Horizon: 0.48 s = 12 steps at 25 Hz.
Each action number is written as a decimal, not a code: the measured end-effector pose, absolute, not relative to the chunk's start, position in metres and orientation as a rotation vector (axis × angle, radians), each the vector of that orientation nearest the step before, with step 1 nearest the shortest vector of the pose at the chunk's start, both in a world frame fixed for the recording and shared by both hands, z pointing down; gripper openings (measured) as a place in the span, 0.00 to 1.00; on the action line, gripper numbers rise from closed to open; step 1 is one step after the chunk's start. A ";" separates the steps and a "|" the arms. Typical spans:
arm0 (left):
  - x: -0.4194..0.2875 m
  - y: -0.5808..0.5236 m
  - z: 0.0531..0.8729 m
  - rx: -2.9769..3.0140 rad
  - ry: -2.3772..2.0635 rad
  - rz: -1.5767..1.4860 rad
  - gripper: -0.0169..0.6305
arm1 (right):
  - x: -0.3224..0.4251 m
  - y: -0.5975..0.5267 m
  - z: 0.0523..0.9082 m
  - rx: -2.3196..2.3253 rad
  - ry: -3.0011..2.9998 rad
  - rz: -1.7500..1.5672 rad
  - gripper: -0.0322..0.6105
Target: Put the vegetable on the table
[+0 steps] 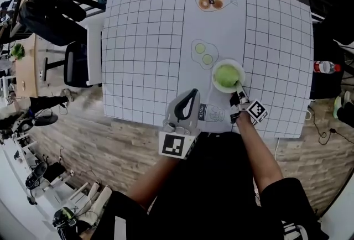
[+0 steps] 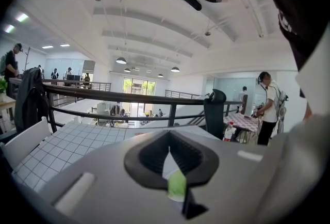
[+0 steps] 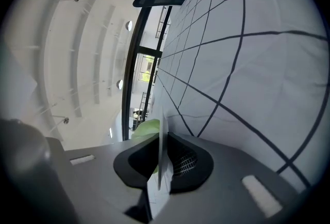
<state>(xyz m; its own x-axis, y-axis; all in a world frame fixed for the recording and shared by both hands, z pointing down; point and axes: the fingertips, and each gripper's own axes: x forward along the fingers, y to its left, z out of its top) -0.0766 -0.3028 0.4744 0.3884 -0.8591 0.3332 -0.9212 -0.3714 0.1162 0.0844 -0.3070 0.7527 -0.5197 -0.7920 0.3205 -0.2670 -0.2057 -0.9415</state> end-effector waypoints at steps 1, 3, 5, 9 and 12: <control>-0.077 -0.302 0.473 2.367 -1.565 0.310 0.04 | 0.085 -0.307 0.754 -1.246 1.658 -1.775 0.09; -0.079 -0.301 0.473 2.367 -1.575 0.307 0.04 | 0.086 -0.307 0.757 -1.268 1.645 -1.791 0.09; -0.080 -0.300 0.471 2.366 -1.589 0.300 0.04 | 0.086 -0.306 0.760 -1.290 1.627 -1.820 0.09; -0.080 -0.296 0.467 2.377 -1.597 0.292 0.04 | 0.087 -0.297 0.763 -1.334 1.626 -1.876 0.09; -0.080 -0.294 0.460 2.401 -1.609 0.283 0.04 | 0.088 -0.289 0.764 -1.370 1.658 -1.912 0.15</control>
